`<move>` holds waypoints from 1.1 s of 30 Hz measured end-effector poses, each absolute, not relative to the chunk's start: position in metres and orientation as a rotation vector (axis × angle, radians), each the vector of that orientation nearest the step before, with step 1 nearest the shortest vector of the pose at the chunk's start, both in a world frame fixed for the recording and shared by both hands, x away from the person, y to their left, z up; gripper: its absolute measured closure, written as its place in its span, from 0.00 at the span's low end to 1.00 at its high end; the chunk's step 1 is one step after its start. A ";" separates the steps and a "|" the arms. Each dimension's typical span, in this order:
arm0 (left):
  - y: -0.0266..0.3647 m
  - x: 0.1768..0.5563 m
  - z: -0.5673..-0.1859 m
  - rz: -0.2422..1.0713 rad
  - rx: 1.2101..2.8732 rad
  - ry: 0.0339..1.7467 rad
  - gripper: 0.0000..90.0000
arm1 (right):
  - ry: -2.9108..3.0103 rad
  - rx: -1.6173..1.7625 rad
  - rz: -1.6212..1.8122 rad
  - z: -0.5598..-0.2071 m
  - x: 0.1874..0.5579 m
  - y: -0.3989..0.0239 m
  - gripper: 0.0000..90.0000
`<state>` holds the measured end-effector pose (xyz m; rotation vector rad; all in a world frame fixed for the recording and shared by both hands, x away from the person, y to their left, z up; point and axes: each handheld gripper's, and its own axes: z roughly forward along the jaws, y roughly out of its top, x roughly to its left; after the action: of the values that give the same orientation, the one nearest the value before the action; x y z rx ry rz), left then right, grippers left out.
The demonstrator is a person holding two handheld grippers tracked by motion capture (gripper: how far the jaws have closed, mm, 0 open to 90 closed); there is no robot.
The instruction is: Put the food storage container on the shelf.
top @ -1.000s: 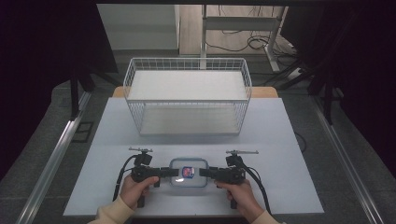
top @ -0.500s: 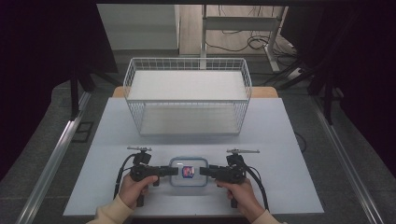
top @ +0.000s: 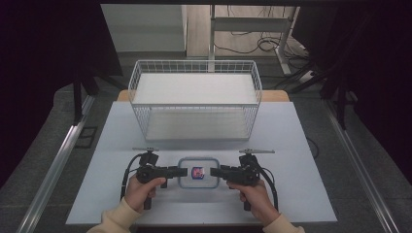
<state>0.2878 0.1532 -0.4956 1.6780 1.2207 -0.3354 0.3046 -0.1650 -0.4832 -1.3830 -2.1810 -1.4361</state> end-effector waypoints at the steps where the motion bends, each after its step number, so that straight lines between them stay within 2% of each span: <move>1: 0.153 0.289 -0.493 -0.333 1.678 1.215 0.56 | -2.189 -1.378 -1.441 -0.481 0.306 -0.165 0.56; 33: 0.158 0.331 -0.390 -0.162 1.646 1.096 0.56 | -2.284 -1.278 -1.639 -0.378 0.348 -0.162 0.56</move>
<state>0.3307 0.1577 -0.3897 1.6463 1.0964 -0.1625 0.3482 -0.1617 -0.3778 -1.2781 -2.2840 -1.6388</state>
